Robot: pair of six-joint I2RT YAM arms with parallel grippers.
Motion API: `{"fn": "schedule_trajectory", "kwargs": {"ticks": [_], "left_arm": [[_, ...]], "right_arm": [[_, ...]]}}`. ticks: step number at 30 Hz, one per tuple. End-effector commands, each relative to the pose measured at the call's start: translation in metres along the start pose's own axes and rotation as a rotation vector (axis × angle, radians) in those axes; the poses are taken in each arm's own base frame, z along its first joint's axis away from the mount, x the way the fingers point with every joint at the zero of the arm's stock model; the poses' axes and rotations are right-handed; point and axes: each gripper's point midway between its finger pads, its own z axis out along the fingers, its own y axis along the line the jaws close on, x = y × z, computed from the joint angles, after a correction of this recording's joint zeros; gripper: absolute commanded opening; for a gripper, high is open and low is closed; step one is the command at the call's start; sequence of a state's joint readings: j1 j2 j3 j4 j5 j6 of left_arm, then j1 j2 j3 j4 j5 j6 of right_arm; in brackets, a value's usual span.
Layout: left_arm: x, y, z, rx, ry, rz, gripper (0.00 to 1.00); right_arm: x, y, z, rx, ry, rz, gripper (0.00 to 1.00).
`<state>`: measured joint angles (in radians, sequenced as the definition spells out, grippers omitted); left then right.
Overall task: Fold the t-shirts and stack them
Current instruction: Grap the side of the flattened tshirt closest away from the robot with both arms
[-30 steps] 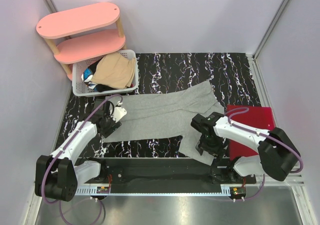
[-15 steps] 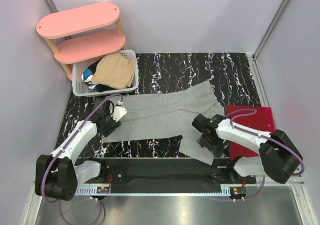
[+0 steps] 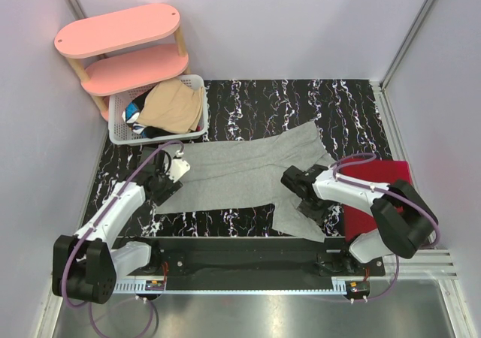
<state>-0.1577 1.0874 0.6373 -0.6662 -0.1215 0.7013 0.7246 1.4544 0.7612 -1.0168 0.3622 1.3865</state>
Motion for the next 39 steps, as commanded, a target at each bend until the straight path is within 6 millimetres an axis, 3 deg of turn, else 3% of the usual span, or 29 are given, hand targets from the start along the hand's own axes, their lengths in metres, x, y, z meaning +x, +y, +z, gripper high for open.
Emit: {"fn": "schedule_trajectory", "kwargs": {"ticks": [1,2,4,5,9,15,23,30,39], "left_arm": [[-0.012,0.016,-0.013,-0.049,-0.035,-0.029,0.69],[-0.012,0.016,-0.014,-0.052,-0.037,-0.029,0.69],[-0.01,0.015,-0.014,-0.054,-0.033,-0.029,0.69],[-0.009,0.015,-0.015,-0.055,-0.032,-0.029,0.69],[-0.006,0.015,-0.013,-0.056,-0.017,-0.02,0.69],[-0.004,0.011,-0.012,-0.04,-0.011,-0.017,0.69],[0.023,-0.018,-0.009,0.039,0.036,0.058,0.7],[0.032,-0.041,-0.012,0.115,0.079,0.105,0.73],[0.024,-0.055,0.001,0.178,0.119,0.13,0.73]], "right_arm": [[-0.015,0.023,-0.002,-0.056,-0.055,0.012,0.47],[-0.015,0.025,-0.002,-0.063,-0.056,0.012,0.36],[-0.015,0.028,-0.002,-0.075,-0.053,0.01,0.27],[-0.015,0.03,-0.002,-0.081,-0.051,0.011,0.14],[-0.013,0.033,-0.004,-0.098,-0.031,0.0,0.0],[-0.02,0.03,-0.027,-0.169,-0.035,-0.001,0.0],[-0.038,0.028,-0.063,-0.233,-0.075,-0.01,0.0],[-0.035,0.042,-0.064,-0.248,-0.053,-0.048,0.0],[-0.039,0.044,-0.069,-0.282,-0.068,-0.05,0.05]]}}
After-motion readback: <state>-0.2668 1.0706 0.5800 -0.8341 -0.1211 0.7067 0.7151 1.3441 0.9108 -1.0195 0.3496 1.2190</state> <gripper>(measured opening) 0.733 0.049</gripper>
